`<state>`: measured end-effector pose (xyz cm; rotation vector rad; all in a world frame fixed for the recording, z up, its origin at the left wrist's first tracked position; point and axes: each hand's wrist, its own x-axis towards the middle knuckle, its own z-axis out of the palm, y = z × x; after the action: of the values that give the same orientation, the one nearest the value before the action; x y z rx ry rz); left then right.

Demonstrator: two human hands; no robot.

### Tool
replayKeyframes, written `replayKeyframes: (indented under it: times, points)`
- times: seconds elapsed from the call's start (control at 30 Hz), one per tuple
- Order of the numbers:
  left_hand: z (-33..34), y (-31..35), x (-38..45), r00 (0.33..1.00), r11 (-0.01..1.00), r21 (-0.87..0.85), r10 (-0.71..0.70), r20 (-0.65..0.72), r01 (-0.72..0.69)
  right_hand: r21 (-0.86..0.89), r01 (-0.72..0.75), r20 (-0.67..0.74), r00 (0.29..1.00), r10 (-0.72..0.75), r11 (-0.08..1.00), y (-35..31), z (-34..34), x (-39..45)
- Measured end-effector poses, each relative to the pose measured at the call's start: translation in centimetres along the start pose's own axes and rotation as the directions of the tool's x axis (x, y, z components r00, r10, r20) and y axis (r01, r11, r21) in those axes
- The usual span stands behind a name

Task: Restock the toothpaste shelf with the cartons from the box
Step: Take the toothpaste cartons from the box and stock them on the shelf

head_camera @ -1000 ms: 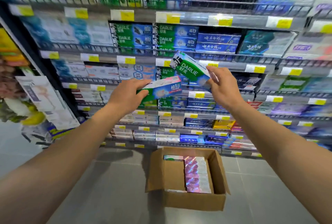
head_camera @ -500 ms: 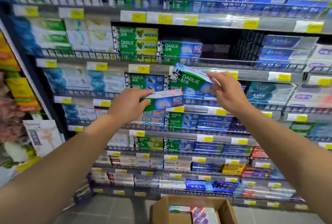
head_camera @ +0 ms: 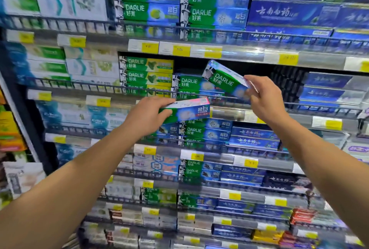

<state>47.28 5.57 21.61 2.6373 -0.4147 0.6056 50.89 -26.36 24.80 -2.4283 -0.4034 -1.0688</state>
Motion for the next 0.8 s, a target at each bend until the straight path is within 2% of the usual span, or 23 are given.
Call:
replayKeyframes:
  times: [0.37,0.53,0.8]
  points:
    - [-0.1,-0.2,6.3,0.994,0.994,-0.034,0.108,-0.009,-0.108,0.038,-0.002,-0.012,1.000,0.003,0.999,2.0,1.1,2.8]
    - [0.2,0.0,7.5,0.991,0.991,-0.020,0.132,-0.025,-0.133,-0.002,-0.120,0.018,0.993,0.120,0.993,3.2,0.7,3.9]
    - [1.4,0.5,8.1,0.994,0.993,-0.044,0.108,-0.028,-0.109,0.171,-0.294,0.075,0.956,0.285,0.940,3.0,1.6,5.8]
